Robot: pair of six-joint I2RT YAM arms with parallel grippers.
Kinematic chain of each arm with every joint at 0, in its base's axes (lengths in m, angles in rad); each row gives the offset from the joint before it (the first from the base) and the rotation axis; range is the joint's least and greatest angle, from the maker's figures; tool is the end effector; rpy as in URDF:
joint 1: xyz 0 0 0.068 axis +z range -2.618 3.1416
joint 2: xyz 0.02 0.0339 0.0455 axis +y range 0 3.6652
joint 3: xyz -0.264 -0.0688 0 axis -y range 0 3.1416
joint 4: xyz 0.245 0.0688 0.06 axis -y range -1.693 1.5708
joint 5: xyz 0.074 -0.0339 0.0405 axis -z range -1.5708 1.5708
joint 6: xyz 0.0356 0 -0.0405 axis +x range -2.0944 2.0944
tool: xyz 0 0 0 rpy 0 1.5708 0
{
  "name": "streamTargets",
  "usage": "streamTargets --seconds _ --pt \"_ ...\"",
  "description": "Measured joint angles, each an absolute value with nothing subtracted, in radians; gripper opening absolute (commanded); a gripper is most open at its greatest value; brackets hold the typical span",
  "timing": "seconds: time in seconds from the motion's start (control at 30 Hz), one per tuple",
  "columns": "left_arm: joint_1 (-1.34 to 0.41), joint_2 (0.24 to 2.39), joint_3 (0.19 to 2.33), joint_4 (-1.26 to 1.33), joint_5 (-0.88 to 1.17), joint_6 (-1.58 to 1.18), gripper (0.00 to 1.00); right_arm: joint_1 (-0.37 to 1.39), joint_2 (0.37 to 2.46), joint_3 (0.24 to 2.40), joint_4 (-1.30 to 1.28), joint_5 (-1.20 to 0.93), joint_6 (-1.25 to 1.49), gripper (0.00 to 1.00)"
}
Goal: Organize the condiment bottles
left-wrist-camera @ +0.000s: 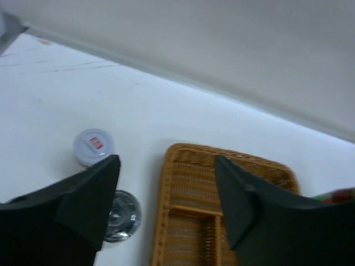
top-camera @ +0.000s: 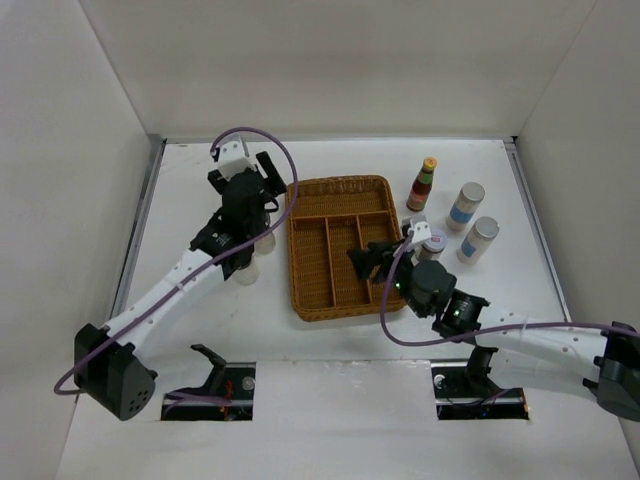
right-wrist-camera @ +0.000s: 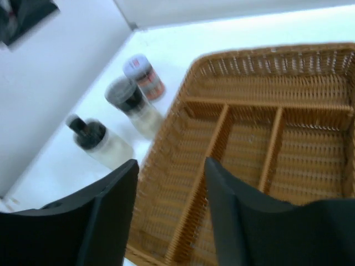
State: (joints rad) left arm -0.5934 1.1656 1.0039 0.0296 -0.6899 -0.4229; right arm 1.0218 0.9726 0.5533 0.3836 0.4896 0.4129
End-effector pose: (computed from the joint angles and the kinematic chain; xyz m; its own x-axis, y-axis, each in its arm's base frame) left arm 0.2348 -0.1311 0.3625 -0.0619 -0.3401 -0.9384 -0.1285 0.9351 -0.3304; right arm 0.1316 0.1831 0.2830 -0.2207 0.3178 -0.9221 -0.4575 0.8013 0.3856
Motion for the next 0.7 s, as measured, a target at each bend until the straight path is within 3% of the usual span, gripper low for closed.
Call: streamTargets --seconds 0.23,0.7 --pt "-0.489 1.29 1.012 -0.149 -0.633 -0.437 0.83 1.027 0.997 0.45 0.404 0.463 0.38 0.83" --pt "-0.476 1.324 0.914 -0.207 -0.562 -0.434 0.85 1.007 1.096 0.452 0.419 0.456 0.369 0.88"
